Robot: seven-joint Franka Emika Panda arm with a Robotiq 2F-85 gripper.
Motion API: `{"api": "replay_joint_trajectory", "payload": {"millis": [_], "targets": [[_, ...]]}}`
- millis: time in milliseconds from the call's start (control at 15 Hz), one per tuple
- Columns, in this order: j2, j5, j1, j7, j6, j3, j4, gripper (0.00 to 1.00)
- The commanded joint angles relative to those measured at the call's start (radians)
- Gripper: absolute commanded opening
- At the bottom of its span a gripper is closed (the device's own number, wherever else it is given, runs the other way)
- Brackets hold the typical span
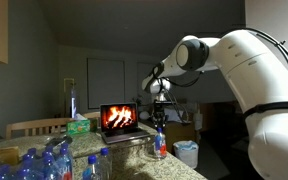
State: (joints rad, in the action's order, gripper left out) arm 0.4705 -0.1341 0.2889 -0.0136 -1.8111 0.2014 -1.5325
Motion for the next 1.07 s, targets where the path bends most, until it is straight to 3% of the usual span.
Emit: {"api": "replay_joint_trajectory", "payload": {"millis": [0,600,667,733,867,1000], "targets": [[-0.018,-0.008,0.018,-0.036,-0.052,-0.010,-0.041,0.15],[-0.018,-0.014,0.026,-0.043,-0.086,-0.014,-0.068,0.14],[-0.019,-0.015,0.026,-0.043,-0.088,-0.014,-0.069,0.31],[-0.019,-0.015,0.026,-0.043,-0.088,-0.015,-0.069,0.58],[-0.018,-0.015,0.026,-0.044,-0.090,-0.015,-0.069,0.65],[-0.020,-0.016,0.026,-0.043,-0.091,-0.016,-0.070,0.77]]}}
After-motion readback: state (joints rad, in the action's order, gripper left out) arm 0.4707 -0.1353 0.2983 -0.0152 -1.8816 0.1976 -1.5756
